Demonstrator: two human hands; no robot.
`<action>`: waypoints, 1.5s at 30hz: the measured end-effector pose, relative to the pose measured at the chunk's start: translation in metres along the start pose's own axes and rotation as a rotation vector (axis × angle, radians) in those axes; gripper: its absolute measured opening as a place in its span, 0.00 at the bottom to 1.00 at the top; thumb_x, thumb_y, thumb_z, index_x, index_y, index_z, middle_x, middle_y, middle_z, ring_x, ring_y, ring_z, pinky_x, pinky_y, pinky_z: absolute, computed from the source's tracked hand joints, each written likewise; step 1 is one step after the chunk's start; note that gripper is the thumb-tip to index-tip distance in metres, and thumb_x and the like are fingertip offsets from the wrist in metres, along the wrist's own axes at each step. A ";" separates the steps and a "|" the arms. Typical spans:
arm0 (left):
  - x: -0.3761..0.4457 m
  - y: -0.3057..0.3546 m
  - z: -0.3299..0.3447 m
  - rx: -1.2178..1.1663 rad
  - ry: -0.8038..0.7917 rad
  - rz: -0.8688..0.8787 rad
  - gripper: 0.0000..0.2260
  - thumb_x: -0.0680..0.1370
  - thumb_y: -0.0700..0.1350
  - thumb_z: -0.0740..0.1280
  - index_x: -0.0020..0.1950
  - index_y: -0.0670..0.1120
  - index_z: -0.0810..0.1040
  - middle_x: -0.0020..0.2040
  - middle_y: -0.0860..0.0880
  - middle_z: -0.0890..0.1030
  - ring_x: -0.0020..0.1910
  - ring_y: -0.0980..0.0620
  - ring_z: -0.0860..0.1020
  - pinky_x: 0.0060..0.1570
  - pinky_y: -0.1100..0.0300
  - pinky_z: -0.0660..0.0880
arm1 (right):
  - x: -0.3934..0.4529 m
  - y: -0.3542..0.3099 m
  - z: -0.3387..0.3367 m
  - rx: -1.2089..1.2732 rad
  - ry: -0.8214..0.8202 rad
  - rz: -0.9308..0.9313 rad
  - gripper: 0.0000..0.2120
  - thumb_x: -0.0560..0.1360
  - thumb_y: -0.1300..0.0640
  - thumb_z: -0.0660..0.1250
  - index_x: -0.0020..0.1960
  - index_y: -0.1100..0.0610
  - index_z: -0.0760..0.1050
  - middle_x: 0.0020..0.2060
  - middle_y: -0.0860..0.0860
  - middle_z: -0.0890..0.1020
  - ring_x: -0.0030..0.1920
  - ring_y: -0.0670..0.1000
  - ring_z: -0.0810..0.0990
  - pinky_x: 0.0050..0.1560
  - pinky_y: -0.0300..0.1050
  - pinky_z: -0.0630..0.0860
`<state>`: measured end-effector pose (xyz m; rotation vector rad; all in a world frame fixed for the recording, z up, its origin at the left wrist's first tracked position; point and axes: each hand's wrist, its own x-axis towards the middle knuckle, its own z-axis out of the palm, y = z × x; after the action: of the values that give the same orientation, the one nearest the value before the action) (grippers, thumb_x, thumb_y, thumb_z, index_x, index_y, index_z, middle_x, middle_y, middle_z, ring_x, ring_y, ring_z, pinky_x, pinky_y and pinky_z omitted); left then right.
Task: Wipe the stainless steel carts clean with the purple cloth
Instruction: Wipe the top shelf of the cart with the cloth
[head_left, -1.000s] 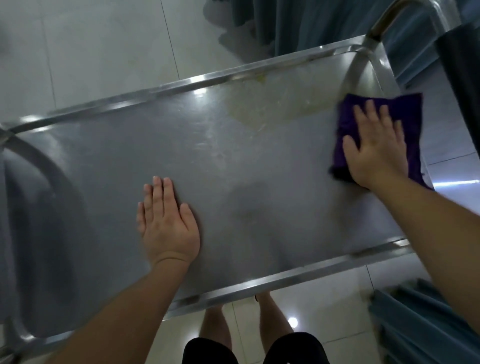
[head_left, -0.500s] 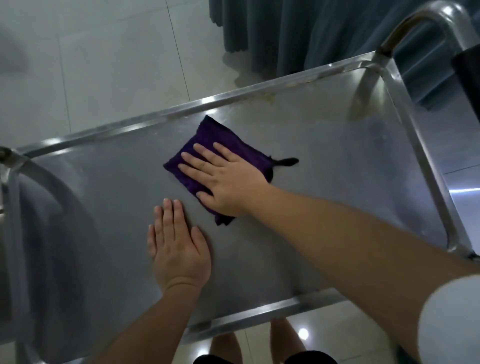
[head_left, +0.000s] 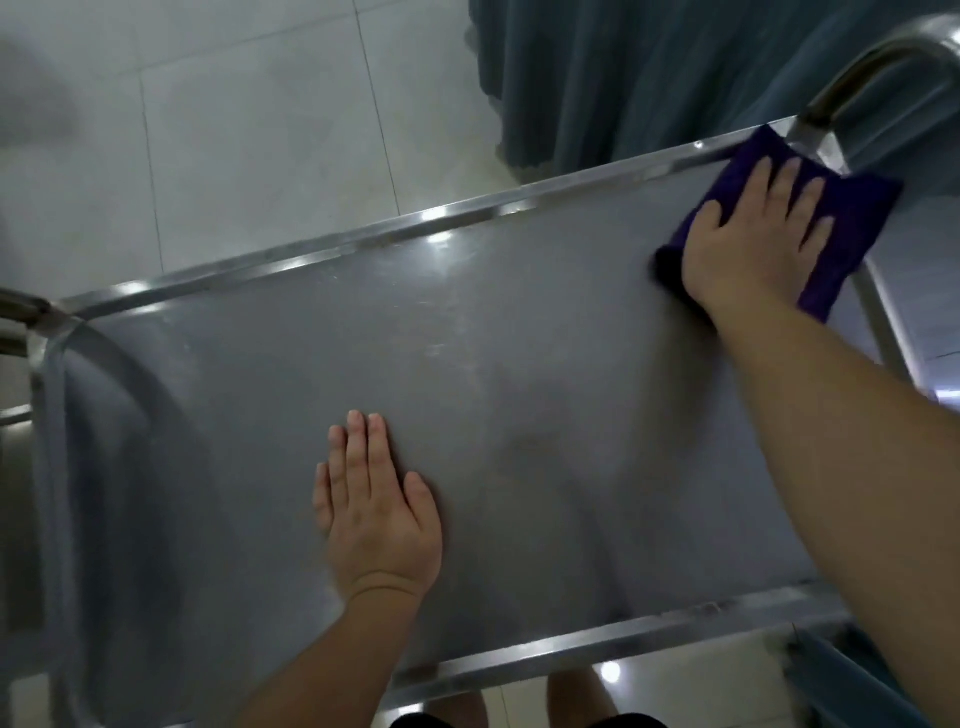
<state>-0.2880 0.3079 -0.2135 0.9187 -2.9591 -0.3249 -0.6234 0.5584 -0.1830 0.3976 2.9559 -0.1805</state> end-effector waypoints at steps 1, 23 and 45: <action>0.000 0.000 0.001 0.001 -0.001 0.001 0.31 0.82 0.52 0.54 0.85 0.45 0.60 0.86 0.47 0.60 0.85 0.46 0.55 0.83 0.44 0.50 | -0.012 -0.020 0.003 0.042 0.004 0.057 0.36 0.80 0.40 0.43 0.85 0.54 0.46 0.84 0.54 0.48 0.83 0.59 0.45 0.81 0.64 0.45; -0.001 0.002 -0.001 0.019 -0.021 -0.002 0.33 0.80 0.55 0.56 0.85 0.46 0.61 0.86 0.48 0.60 0.85 0.48 0.55 0.83 0.44 0.53 | -0.035 -0.149 0.017 -0.110 -0.166 -1.045 0.32 0.82 0.38 0.47 0.84 0.43 0.49 0.83 0.43 0.54 0.83 0.49 0.49 0.82 0.53 0.44; -0.003 0.001 0.002 0.013 0.037 -0.002 0.34 0.78 0.54 0.57 0.85 0.48 0.60 0.85 0.47 0.61 0.84 0.45 0.57 0.82 0.45 0.52 | -0.009 0.128 -0.013 -0.093 -0.027 -0.363 0.36 0.83 0.34 0.44 0.84 0.50 0.42 0.84 0.51 0.46 0.83 0.55 0.43 0.81 0.58 0.43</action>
<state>-0.2860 0.3106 -0.2155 0.9191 -2.9298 -0.2864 -0.5821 0.6801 -0.1817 -0.1557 2.9680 -0.0874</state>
